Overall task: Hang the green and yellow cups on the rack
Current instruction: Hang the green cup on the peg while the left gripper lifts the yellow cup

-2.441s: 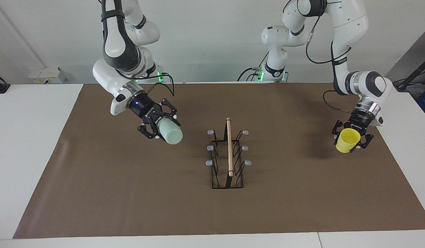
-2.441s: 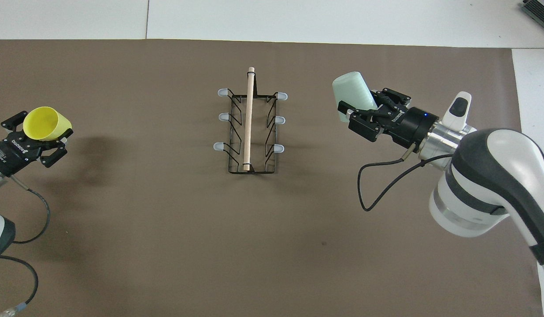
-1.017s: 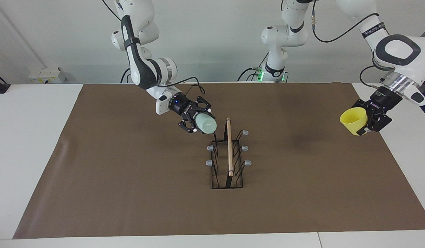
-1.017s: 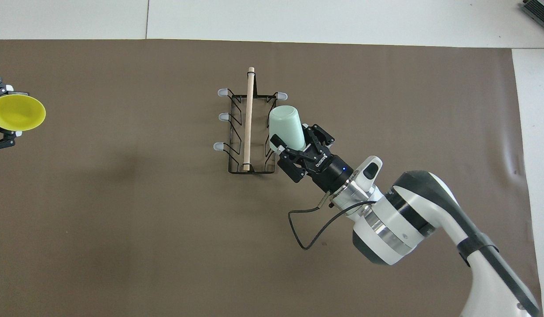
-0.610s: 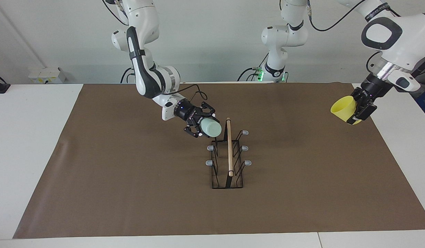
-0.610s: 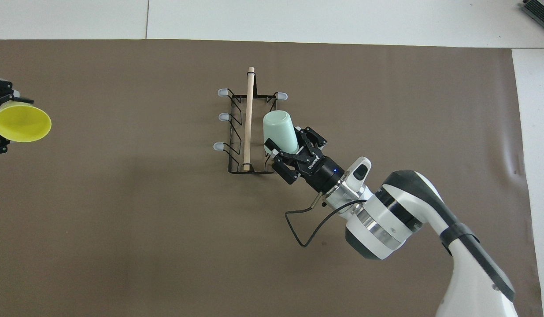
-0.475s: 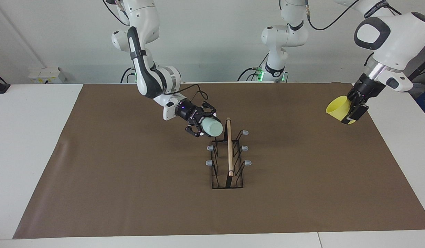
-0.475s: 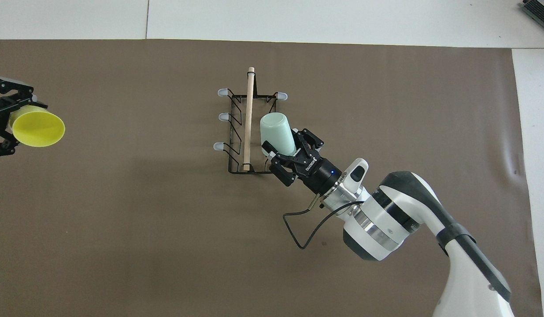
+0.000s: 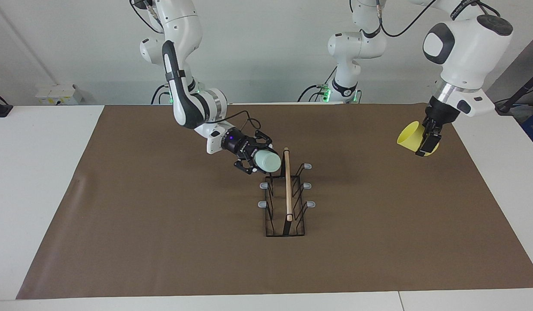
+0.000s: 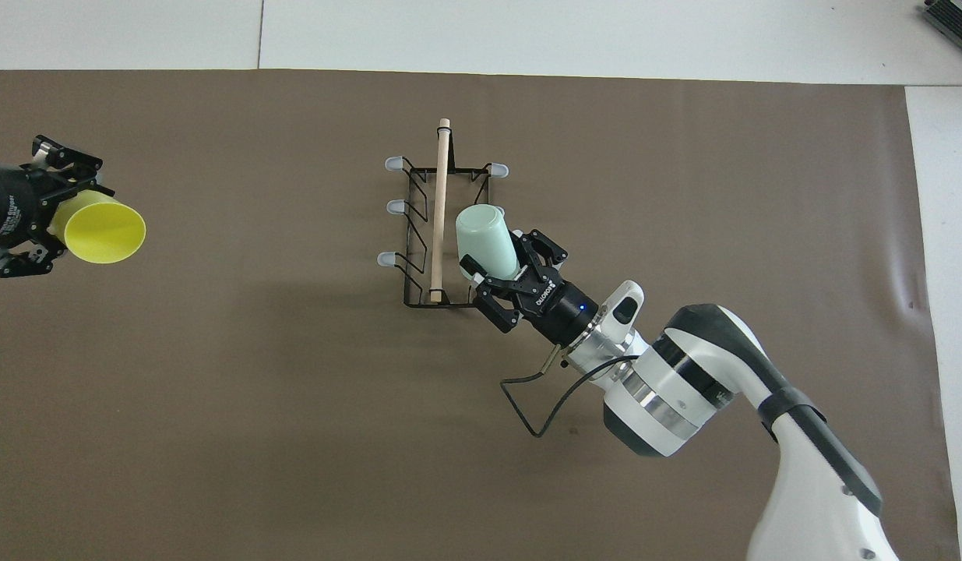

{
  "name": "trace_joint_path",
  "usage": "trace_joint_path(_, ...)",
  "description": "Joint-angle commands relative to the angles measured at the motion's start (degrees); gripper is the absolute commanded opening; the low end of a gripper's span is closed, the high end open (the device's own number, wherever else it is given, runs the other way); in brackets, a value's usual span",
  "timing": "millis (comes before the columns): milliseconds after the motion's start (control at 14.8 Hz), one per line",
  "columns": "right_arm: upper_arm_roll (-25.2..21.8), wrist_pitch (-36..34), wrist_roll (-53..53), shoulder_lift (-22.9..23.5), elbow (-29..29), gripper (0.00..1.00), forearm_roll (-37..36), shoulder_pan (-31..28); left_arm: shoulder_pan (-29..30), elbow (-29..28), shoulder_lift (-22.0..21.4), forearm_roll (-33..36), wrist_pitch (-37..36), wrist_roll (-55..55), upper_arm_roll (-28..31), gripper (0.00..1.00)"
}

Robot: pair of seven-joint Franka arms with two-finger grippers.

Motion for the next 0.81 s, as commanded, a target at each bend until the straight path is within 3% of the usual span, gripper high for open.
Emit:
trace_joint_path(0, 0.6, -0.5, -5.5, -0.1, -0.9, 0.00, 13.4, 0.8, 0.2, -1.0, -1.3, 6.1, -0.1, -8.2, -2.6, 0.00)
trace_joint_path(610, 0.6, 0.0, -7.2, -0.2, -2.3, 0.00, 13.4, 1.4, 0.2, -1.4, -2.0, 30.3, -2.2, -32.5, -13.4, 0.00)
trace_joint_path(678, 0.6, 0.0, -7.2, -0.2, -2.6, 0.02, 13.4, 1.4, 0.2, -1.4, -2.1, 32.7, -3.2, -33.8, -15.1, 0.00)
trace_joint_path(746, 0.6, 0.1, -7.2, -0.2, -2.8, 0.22, 13.4, 1.4, 0.2, -1.4, -2.2, 34.7, -4.3, -35.0, -16.3, 0.00)
